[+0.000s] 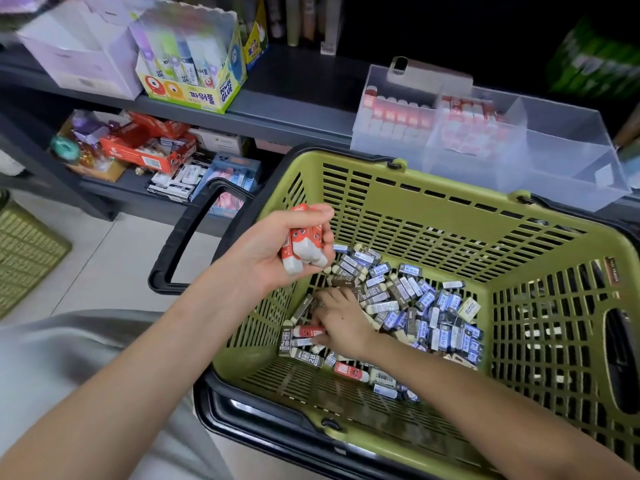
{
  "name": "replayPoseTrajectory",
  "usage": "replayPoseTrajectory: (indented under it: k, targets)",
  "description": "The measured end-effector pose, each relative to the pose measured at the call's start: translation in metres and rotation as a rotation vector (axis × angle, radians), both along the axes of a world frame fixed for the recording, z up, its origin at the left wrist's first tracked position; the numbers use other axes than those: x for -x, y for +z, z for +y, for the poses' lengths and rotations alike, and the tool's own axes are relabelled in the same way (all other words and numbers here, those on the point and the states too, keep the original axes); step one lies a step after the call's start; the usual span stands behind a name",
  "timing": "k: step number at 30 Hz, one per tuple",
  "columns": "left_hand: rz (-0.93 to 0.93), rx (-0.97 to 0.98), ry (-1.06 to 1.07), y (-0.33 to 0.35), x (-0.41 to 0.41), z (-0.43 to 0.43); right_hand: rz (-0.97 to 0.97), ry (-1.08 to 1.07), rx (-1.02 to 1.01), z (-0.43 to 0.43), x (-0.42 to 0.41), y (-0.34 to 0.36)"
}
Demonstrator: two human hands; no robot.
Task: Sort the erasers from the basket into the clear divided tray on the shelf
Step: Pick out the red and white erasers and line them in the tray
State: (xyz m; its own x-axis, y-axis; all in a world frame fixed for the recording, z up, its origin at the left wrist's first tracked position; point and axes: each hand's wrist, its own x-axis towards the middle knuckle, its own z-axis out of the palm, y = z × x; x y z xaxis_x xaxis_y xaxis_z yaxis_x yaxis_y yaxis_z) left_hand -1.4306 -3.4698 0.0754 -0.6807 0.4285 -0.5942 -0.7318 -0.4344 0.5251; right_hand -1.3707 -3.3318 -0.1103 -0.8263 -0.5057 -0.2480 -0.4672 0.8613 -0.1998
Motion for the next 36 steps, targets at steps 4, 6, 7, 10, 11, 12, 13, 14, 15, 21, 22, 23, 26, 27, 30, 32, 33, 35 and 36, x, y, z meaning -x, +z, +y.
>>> replayPoseTrajectory:
  k: [4, 6, 7, 10, 11, 12, 13, 14, 15, 21, 22, 23, 26, 27, 30, 32, 33, 35, 36]
  targets:
    - [0.052, 0.09, -0.053, -0.002, -0.002, 0.002, -0.021, -0.277, 0.264, 0.021, 0.0, 0.033]
    - [0.093, 0.167, -0.089, -0.007, -0.005, 0.004, -0.253, -0.581, 0.579, 0.036, 0.007, 0.067]
    - [0.106, 0.203, -0.107, -0.01, -0.007, 0.006, -0.413, -0.742, 0.803, 0.042, 0.008, 0.086]
    - [0.107, 0.268, -0.164, -0.015, -0.011, 0.011, -0.677, -0.998, 1.305, 0.058, -0.004, 0.129]
    - [0.116, 0.278, -0.189, -0.016, -0.012, 0.012, -0.715, -0.995, 1.386, 0.059, -0.009, 0.139]
    - [0.133, 0.281, -0.216, -0.017, -0.014, 0.014, -0.738, -0.972, 1.438, 0.057, -0.013, 0.148]
    - [0.156, 0.277, -0.245, -0.017, -0.016, 0.016, -0.748, -0.948, 1.464, 0.054, -0.016, 0.154]
    - [0.177, 0.266, -0.276, -0.018, -0.018, 0.018, -0.747, -0.927, 1.464, 0.049, -0.018, 0.157]
    - [0.189, 0.248, -0.305, -0.018, -0.02, 0.019, -0.748, -0.908, 1.445, 0.045, -0.02, 0.16]
    - [0.124, 0.249, -0.285, -0.017, -0.025, 0.026, -0.874, -0.843, 1.308, 0.058, -0.021, 0.147]
    - [0.1, 0.264, -0.254, -0.017, -0.024, 0.026, -0.894, -0.862, 1.195, 0.063, -0.023, 0.137]
    - [0.082, 0.269, -0.224, -0.016, -0.022, 0.025, -0.895, -0.838, 1.007, 0.066, -0.027, 0.125]
    - [0.064, 0.247, -0.16, -0.016, -0.017, 0.022, -0.897, -0.557, 0.409, 0.063, -0.043, 0.081]
    - [0.062, 0.239, -0.15, -0.017, -0.015, 0.022, -0.919, -0.494, 0.324, 0.06, -0.047, 0.069]
    - [0.064, 0.226, -0.165, -0.02, -0.014, 0.022, -0.877, -0.424, 0.229, 0.047, -0.051, 0.054]
    - [0.063, 0.211, -0.167, -0.022, -0.014, 0.022, -0.791, -0.37, 0.166, 0.042, -0.051, 0.047]
    - [0.063, 0.206, -0.168, -0.022, -0.014, 0.022, -0.738, -0.339, 0.137, 0.04, -0.052, 0.044]
    - [0.065, 0.21, -0.17, -0.022, -0.012, 0.022, -0.657, -0.334, 0.131, 0.037, -0.054, 0.038]
    - [0.065, 0.211, -0.163, -0.022, -0.011, 0.022, -0.638, -0.356, 0.15, 0.035, -0.055, 0.036]
